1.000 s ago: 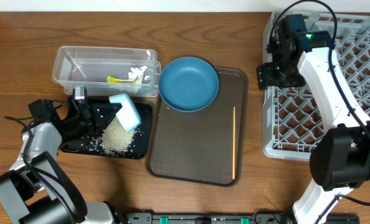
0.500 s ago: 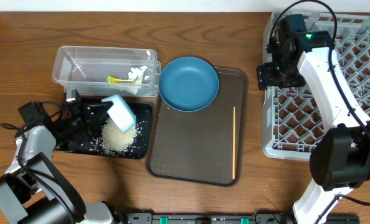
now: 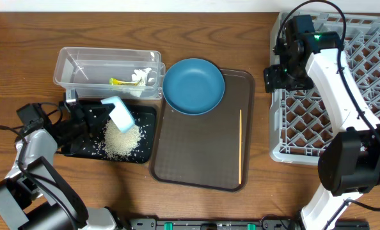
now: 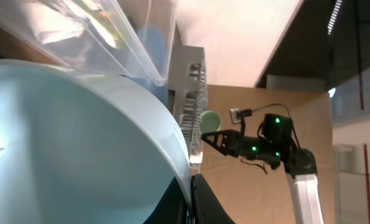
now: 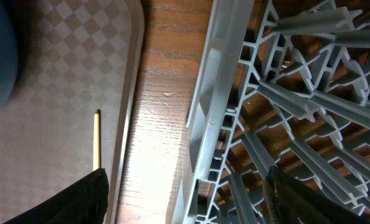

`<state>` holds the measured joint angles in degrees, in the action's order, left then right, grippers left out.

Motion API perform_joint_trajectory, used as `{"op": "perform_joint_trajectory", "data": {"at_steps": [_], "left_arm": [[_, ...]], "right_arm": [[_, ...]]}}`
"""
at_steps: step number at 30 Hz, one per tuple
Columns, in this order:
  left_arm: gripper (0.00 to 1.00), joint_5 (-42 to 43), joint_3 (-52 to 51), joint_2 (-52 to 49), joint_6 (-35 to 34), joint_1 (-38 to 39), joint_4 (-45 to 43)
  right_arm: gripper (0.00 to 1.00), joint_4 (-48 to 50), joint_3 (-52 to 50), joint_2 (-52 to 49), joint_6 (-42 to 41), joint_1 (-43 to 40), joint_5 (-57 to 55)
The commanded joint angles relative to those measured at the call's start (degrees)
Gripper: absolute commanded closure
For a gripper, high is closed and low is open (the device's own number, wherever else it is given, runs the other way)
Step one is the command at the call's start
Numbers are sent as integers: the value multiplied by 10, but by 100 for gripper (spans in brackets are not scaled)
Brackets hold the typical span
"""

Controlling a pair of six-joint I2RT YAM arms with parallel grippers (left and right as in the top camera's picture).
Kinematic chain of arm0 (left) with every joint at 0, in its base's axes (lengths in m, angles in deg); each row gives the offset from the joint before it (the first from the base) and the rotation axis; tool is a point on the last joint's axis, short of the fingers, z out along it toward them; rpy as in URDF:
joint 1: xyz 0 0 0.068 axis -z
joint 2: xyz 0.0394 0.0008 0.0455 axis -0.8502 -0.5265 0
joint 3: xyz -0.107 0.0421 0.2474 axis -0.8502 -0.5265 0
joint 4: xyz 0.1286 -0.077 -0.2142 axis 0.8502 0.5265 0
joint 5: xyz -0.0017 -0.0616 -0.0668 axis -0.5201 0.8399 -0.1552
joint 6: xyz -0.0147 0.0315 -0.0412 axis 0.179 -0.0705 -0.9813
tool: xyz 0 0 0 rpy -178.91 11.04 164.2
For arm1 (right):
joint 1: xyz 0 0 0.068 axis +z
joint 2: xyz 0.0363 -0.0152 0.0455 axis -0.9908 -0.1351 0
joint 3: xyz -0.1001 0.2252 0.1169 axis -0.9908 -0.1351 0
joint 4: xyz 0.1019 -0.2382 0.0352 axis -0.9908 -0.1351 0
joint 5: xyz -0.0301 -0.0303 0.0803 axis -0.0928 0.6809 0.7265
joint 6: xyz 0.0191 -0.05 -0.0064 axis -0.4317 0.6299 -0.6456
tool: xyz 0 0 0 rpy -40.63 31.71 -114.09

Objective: Sort waste into correct bins and load items into the dishwasher rack
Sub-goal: 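Carry the light-blue bowl with left gripper and set it on brown tray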

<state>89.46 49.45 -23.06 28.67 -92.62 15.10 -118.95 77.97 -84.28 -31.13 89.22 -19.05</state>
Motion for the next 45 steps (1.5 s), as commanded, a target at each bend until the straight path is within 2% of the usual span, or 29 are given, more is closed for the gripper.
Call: {"op": "perform_joint_trajectory", "data": {"at_steps": [1,3,9,14,20,24,30,37,45], "left_arm": [[94,-17,0,-3,-4,2,-1],[94,68,0,-3,47,6,-13],[94,50,0,-1,39,20,-6],[94,33,0,24,39,68,-6],[94,-149,0,107,11,188,-6],[94,-298,0,158,2,322,-6],[93,-490,0,152,2,510,-9],[93,-577,0,91,2,669,-79],[92,-592,0,18,-9,745,-186]], "right_arm": [[21,-1,0,0,-8,-3,-6],[21,-2,0,0,-8,-3,-6],[21,-2,0,0,-8,-3,-6],[21,-2,0,0,-7,-3,-6],[21,-2,0,0,-8,-3,-6],[21,-1,0,0,-8,-3,-6],[21,-1,0,0,-8,-3,-6],[21,-1,0,0,-8,-3,-6],[21,-3,0,0,-8,-3,-6]]}}
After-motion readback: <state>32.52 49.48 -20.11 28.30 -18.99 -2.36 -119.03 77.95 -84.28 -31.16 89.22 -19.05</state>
